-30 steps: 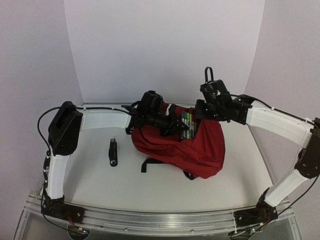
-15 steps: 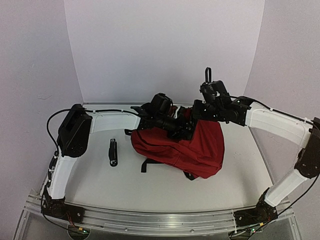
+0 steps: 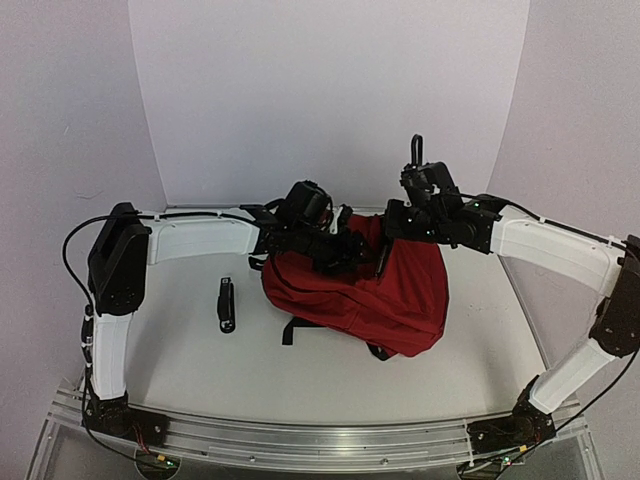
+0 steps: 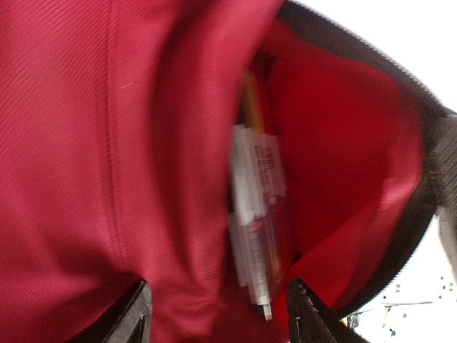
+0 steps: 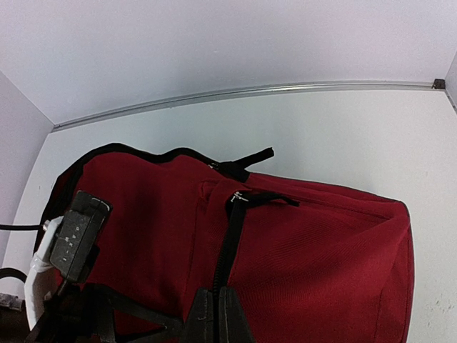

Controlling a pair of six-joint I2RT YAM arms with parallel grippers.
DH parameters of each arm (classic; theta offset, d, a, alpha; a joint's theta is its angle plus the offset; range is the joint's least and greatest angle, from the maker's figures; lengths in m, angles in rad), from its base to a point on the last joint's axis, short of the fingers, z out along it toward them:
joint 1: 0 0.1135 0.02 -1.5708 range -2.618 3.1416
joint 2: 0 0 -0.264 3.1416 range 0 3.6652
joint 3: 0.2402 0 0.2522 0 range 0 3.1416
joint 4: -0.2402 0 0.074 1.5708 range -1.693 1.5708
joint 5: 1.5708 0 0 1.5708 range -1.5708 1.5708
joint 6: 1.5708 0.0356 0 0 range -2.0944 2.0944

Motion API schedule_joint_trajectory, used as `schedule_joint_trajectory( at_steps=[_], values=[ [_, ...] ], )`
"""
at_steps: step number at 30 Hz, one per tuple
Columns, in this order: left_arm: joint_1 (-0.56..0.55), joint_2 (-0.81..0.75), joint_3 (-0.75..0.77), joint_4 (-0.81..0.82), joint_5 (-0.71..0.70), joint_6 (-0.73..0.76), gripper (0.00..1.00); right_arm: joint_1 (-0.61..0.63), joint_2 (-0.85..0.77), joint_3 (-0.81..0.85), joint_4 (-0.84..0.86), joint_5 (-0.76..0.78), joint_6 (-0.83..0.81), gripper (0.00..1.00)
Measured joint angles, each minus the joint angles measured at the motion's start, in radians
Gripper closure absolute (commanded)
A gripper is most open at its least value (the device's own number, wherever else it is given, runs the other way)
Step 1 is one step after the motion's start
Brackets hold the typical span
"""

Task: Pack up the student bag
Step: Place the stationery in the student bag, then pick up the stationery from the center of the board.

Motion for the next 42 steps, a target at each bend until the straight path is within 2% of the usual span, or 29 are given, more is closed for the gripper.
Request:
schedule_joint_trajectory(
  at_steps=[5, 14, 16, 20, 26, 30, 35, 42],
  values=[
    [-0.002, -0.001, -0.011, -0.010, -0.002, 0.008, 0.66, 0.000, 0.000, 0.000, 0.000, 0.000, -0.003, 1.00],
    [-0.043, 0.017, 0.008, 0.006, 0.029, 0.001, 0.70, 0.000, 0.000, 0.000, 0.000, 0.000, -0.007, 1.00],
    [-0.052, 0.020, 0.010, 0.008, 0.025, 0.003, 0.65, 0.000, 0.000, 0.000, -0.001, 0.000, -0.007, 1.00],
    [-0.054, -0.009, -0.019, 0.000, -0.045, 0.037, 0.38, 0.000, 0.000, 0.000, 0.001, 0.002, -0.008, 1.00],
    [0.013, -0.284, -0.249, -0.066, -0.180, 0.080, 0.15, 0.000, 0.000, -0.002, 0.003, 0.005, -0.008, 1.00],
    [0.162, -0.485, -0.373, -0.135, -0.259, 0.063, 0.06, 0.000, 0.000, -0.004, 0.007, 0.004, -0.007, 1.00],
    [0.330, -0.529, -0.488, -0.218, -0.351, 0.027, 0.01, 0.000, 0.000, -0.008, 0.012, 0.004, -0.007, 1.00],
    [0.349, -0.438, -0.615, -0.332, -0.378, -0.008, 0.03, 0.000, 0.000, -0.008, 0.013, 0.004, -0.007, 1.00]
  ],
)
